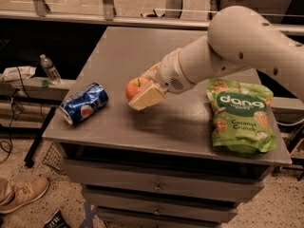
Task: Move apple near pepsi can
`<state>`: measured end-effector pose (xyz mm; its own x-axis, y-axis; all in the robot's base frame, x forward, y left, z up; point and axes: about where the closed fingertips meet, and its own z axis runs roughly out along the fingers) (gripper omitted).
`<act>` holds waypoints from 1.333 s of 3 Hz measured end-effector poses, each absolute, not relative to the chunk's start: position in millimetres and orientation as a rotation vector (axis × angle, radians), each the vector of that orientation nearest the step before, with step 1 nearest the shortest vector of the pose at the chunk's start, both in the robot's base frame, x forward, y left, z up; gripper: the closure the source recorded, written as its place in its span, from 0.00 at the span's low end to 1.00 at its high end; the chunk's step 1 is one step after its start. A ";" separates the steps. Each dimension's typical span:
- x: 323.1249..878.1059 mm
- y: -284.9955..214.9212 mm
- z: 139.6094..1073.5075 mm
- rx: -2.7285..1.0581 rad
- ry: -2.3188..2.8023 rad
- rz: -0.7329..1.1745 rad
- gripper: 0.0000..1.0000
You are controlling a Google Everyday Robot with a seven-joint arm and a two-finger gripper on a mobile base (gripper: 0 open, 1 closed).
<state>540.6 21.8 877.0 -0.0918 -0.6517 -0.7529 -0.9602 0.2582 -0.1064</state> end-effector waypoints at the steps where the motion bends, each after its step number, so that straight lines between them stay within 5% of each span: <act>1: 542.3 44.7 871.1 -1.502 1.787 0.563 1.00; 4: 555.0 77.3 854.3 -1.516 1.720 0.644 1.00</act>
Offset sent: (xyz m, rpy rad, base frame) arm 0.0184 0.0510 -0.0258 0.0264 -0.0100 0.0744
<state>555.0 77.3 854.3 -0.0259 -0.6068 -0.7944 -0.9793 0.1749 -0.1017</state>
